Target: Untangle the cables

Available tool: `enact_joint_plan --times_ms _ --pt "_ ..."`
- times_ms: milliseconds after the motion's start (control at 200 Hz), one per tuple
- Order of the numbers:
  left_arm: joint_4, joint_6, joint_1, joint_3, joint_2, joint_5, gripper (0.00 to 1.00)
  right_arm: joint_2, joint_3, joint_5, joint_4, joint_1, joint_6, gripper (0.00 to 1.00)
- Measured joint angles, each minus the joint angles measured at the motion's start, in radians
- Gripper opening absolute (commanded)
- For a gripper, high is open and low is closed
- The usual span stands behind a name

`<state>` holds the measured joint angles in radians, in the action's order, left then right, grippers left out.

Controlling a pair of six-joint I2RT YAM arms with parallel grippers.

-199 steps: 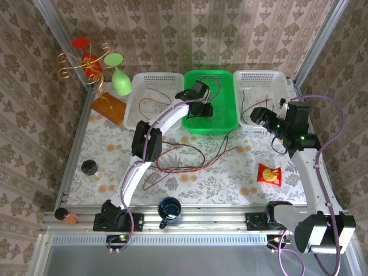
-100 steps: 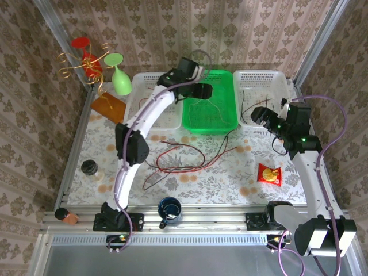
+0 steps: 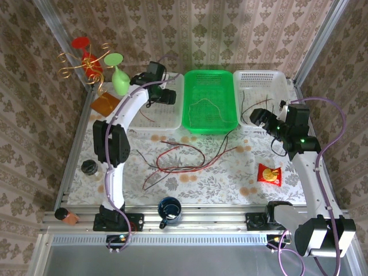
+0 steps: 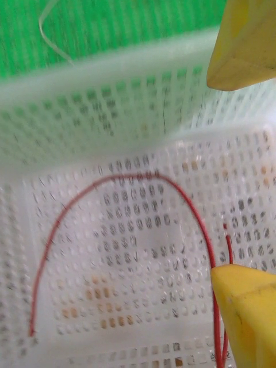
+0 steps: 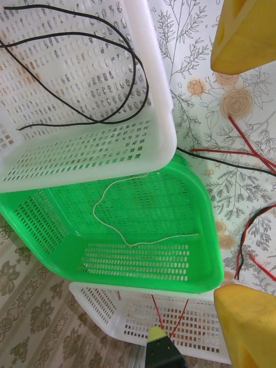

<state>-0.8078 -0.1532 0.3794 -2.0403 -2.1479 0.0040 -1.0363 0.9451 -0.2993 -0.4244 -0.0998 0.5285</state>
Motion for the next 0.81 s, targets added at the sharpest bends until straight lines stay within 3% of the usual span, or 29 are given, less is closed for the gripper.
enact_joint_plan --times_ms 190,575,805 --pt "0.055 -0.017 -0.06 0.055 -0.032 0.029 0.78 -0.005 0.0 -0.006 -0.001 0.001 -0.001 0.95" --pt "0.092 -0.064 -0.067 0.065 -0.163 0.103 0.73 -0.005 0.0 -0.019 -0.002 0.003 -0.001 0.95" --pt "0.105 -0.041 -0.037 0.116 -0.104 0.048 0.75 -0.018 0.0 -0.023 -0.011 0.016 0.0 0.94"
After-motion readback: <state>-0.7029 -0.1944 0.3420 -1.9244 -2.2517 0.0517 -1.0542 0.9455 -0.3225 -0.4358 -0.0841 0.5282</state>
